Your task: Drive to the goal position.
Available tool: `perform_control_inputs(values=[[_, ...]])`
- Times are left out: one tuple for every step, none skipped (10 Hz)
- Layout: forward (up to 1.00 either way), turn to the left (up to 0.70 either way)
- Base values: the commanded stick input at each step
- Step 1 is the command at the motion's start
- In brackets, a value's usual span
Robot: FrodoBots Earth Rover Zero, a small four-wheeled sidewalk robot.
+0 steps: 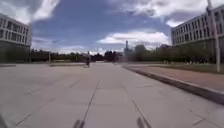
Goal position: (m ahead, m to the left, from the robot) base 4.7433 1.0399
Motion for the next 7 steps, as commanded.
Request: perform_control_inputs(values=[[0.7, 0.0], [0.7, 0.0], [0.7, 0.0], [0.7, 0.0], [0.7, 0.0], [0.7, 0.0], [0.7, 0.0]])
